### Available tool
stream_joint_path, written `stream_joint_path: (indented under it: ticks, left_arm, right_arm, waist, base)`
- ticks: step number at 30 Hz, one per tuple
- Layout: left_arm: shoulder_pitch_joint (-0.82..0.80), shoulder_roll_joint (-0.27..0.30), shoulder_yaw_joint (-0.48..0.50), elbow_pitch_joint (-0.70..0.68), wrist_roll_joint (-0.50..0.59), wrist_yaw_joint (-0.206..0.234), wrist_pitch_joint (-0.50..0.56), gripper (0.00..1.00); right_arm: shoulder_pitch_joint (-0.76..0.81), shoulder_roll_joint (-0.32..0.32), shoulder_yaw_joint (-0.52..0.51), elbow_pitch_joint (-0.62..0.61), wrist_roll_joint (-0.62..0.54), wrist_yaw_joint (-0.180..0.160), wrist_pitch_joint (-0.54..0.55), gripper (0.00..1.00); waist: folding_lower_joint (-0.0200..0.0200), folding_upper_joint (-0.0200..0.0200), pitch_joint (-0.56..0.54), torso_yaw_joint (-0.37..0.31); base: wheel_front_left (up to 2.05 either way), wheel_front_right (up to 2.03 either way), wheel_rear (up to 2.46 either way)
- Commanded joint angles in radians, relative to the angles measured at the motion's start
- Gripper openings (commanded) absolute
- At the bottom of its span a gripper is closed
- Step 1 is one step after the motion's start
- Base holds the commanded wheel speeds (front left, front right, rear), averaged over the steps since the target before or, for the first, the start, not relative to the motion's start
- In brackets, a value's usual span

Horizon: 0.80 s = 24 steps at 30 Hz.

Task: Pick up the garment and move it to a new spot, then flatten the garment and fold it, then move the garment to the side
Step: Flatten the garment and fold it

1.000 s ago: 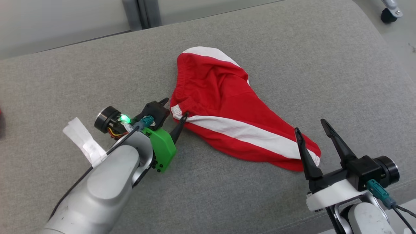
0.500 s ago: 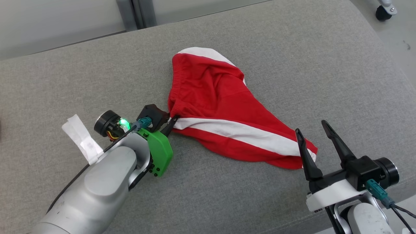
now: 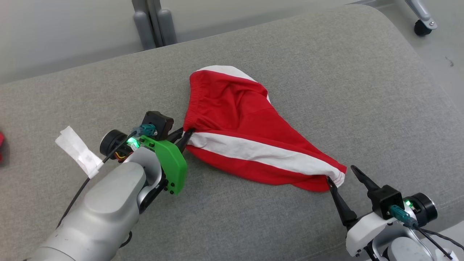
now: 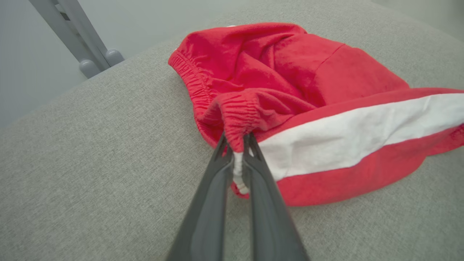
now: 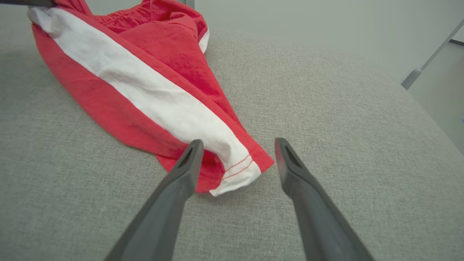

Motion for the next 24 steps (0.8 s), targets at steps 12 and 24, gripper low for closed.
stream_joint_path:
  ticks: [12, 24]
  left_arm:
    - [-0.049, 0.023, -0.064, 0.01, -0.068, -0.001, 0.029, 0.0]
    - [-0.076, 0.028, -0.111, 0.011, -0.11, -0.001, 0.015, 0.0]
  right_arm:
    - [-0.125, -0.035, 0.11, 0.182, -0.003, -0.002, 0.042, 1.0]
    - [-0.204, -0.054, 0.151, 0.267, 0.003, -0.002, -0.01, 0.0]
  waist:
    - [0.0, 0.0, -0.013, -0.015]
    - [0.0, 0.0, -0.016, 0.013]
  base:
    - [0.0, 0.0, 0.0]
    - [0.0, 0.0, 0.0]
